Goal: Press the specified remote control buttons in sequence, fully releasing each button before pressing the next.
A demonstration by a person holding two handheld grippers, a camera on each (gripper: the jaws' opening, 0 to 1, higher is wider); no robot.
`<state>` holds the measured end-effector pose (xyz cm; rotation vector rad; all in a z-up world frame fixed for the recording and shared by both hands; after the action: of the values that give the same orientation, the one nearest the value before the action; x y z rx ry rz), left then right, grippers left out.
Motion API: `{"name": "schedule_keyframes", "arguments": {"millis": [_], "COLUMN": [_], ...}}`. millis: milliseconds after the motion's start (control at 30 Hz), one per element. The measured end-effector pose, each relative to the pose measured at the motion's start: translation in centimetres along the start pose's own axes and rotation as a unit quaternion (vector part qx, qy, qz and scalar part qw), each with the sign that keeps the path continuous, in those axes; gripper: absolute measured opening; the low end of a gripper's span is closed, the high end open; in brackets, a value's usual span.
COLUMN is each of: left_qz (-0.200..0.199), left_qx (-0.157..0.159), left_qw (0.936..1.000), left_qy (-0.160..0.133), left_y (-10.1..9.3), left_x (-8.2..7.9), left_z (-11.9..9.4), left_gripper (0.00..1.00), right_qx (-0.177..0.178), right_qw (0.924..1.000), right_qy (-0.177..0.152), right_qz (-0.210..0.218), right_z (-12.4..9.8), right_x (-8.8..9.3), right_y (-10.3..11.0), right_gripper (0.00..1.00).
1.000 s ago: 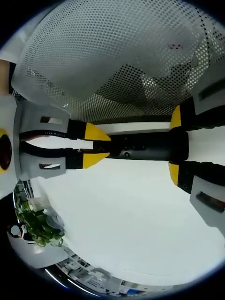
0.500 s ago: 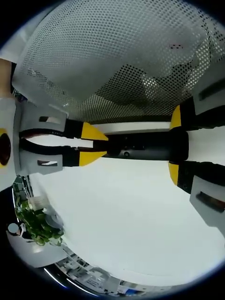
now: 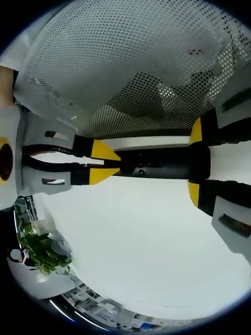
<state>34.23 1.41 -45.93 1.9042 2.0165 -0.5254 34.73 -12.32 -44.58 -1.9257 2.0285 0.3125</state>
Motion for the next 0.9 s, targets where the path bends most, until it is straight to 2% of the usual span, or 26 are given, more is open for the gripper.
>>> {"name": "schedule_keyframes", "arguments": {"millis": [67, 167, 433, 567, 667, 700, 767, 833, 900], "left_qz": [0.0, 0.0, -0.001, -0.003, -0.003, -0.002, -0.003, -0.002, -0.002], "left_qx": [0.0, 0.0, 0.001, 0.001, 0.001, 0.001, 0.001, 0.002, 0.002], "left_qw": [1.0, 1.0, 1.0, 1.0, 1.0, 1.0, 1.0, 1.0, 1.0], "left_qy": [-0.001, -0.001, -0.002, -0.004, -0.006, -0.006, -0.006, -0.006, -0.007], "left_y": [0.1, 0.1, 0.1, 0.1, 0.1, 0.1, 0.1, 0.1, 0.1], "left_x": [0.0, 0.0, 0.0, 0.1, 0.1, 0.1, 0.1, 0.1, 0.1], "left_z": [0.1, 0.1, 0.1, 0.1, 0.1, 0.1, 0.1, 0.0, 0.1], "left_gripper": [0.25, 0.25, 0.25, 0.25, 0.25, 0.25, 0.25, 0.25, 0.25], "right_qx": [0.01, 0.011, 0.026, 0.039, 0.033, 0.041, 0.043, 0.047, 0.049], "right_qw": [0.9997, 0.9997, 0.9993, 0.9985, 0.9982, 0.9967, 0.9954, 0.9909, 0.9876], "right_qy": [0.008, 0.011, -0.022, -0.019, -0.029, -0.028, -0.029, -0.025, -0.029], "right_qz": [-0.022, -0.02, 0.015, -0.033, -0.04, -0.064, -0.08, -0.124, -0.146], "right_z": [0.1, 0.1, -0.1, 0.1, 0.5, 0.5, 0.6, 0.5, 0.6], "right_x": [-0.2, -0.3, 0.3, -0.2, -1.0, -1.2, -1.5, -1.6, -1.7], "right_y": [0.0, 0.1, 0.2, 0.6, 1.1, 1.0, 1.1, 1.2, 1.5], "right_gripper": [0.0, 0.0, 0.0, 0.0, 0.0, 0.0, 0.0, 0.0, 0.0]}}
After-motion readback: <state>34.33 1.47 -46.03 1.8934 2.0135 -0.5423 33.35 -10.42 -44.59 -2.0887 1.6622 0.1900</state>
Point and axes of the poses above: the point that each gripper's makers call its tool centre point, and the gripper's own axes: z roughly forward along the fingers, y roughly to its left, x roughly out of its underside, the point moved 7 cm from there along -z, roughly backward along the fingers, and after that the axes turned 2 degrees about x, right-handed, at the moved point
